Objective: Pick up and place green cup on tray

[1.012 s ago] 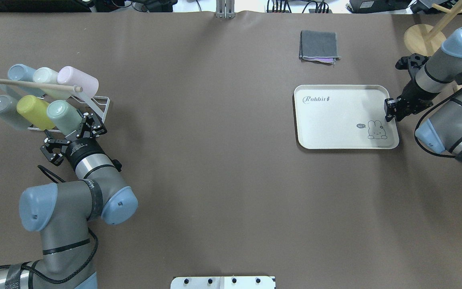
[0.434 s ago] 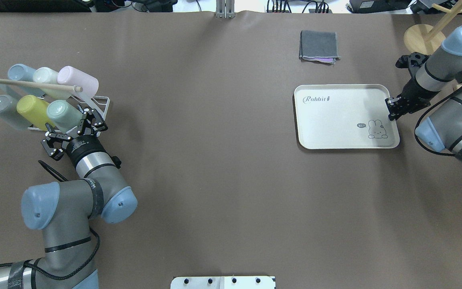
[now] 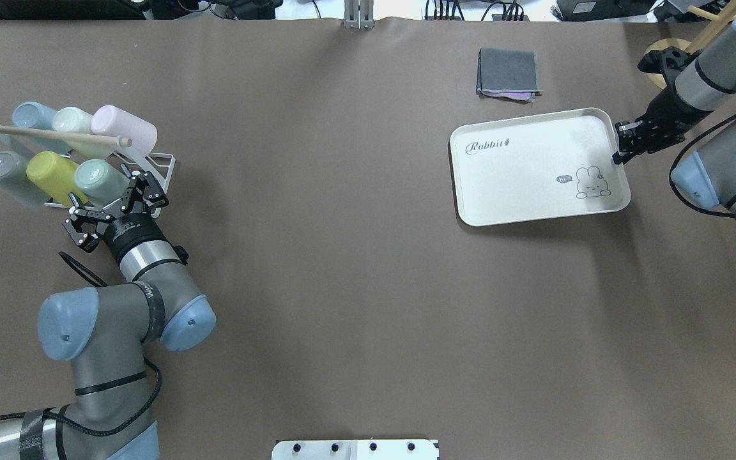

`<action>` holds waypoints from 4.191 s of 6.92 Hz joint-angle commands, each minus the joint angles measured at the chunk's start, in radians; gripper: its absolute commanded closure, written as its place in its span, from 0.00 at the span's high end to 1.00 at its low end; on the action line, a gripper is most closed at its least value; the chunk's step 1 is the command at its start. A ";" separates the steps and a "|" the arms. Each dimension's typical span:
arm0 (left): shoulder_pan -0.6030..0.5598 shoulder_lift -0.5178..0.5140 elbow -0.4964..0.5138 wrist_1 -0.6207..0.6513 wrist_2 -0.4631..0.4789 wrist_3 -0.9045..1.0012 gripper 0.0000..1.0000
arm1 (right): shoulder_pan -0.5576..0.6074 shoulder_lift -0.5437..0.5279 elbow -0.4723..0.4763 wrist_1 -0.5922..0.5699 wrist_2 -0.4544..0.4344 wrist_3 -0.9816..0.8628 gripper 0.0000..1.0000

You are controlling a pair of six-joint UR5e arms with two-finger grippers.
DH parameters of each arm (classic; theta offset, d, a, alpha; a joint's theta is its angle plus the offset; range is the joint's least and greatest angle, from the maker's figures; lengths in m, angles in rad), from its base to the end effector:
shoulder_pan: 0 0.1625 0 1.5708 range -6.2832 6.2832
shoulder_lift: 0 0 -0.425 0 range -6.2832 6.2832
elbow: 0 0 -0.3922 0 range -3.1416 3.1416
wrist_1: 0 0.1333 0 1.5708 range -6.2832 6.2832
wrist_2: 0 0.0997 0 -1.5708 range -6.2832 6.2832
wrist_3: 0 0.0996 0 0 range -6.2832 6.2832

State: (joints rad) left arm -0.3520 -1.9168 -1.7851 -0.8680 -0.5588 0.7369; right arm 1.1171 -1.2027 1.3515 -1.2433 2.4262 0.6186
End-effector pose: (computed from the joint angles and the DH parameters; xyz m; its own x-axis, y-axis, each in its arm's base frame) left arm 0.4577 -0.4001 0.4203 -0.5727 0.6286 0.5261 -0.7350 -0.1096 -0.6692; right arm -0.2367 -0.6181 0.5132 0.5826 -0.0244 0.8124 0.0634 0.9979 -0.0155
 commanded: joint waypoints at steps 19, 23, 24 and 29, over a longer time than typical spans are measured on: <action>-0.036 -0.030 0.082 -0.025 0.046 -0.001 0.69 | -0.447 0.172 0.035 0.364 -0.229 0.595 0.00; -0.039 -0.013 0.026 0.006 0.039 -0.019 0.29 | -0.459 0.172 0.026 0.363 -0.230 0.598 0.70; -0.039 0.001 -0.049 0.115 0.036 -0.057 0.29 | -0.442 0.164 0.029 0.363 -0.219 0.599 0.82; -0.074 -0.019 -0.360 0.429 -0.145 -0.145 0.30 | -0.243 0.062 0.293 0.097 -0.176 0.598 1.00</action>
State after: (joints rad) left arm -0.4034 -1.9285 -2.0552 -0.4840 -0.6424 0.6008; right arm 0.8353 -1.0908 1.5193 -1.0334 2.2556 1.2171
